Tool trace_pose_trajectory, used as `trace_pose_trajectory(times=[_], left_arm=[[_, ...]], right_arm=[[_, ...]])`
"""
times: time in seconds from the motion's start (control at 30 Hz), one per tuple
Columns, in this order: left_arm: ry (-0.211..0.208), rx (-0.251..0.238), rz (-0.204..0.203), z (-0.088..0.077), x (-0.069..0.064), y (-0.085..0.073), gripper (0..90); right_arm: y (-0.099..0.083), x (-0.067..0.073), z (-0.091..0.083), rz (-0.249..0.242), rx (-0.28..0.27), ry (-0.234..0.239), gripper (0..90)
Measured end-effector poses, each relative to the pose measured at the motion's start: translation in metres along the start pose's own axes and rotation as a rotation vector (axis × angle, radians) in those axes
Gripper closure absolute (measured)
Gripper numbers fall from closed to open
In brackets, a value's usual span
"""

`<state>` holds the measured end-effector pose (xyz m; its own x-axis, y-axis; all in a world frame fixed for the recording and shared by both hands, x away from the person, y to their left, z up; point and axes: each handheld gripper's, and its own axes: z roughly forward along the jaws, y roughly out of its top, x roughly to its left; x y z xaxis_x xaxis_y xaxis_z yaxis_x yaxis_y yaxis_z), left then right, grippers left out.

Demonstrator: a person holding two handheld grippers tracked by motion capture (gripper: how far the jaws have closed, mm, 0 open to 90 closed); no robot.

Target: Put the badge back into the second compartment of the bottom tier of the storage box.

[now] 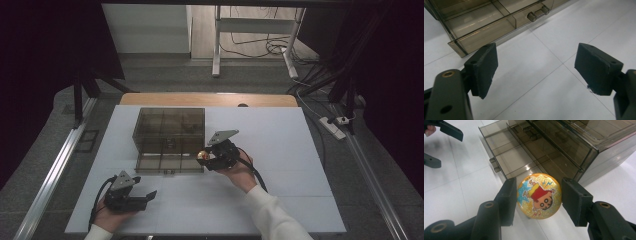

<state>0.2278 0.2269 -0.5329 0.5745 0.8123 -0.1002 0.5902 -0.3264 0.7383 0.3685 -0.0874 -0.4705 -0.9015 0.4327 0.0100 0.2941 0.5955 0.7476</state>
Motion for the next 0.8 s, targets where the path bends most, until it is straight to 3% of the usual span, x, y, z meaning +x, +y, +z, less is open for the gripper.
trace_pose_trajectory(times=[0.8], left_arm=[[-0.001,0.002,0.003,0.001,0.0,0.001,20.1]], right_arm=[[0.007,0.009,0.018,-0.009,-0.007,0.015,47.6]])
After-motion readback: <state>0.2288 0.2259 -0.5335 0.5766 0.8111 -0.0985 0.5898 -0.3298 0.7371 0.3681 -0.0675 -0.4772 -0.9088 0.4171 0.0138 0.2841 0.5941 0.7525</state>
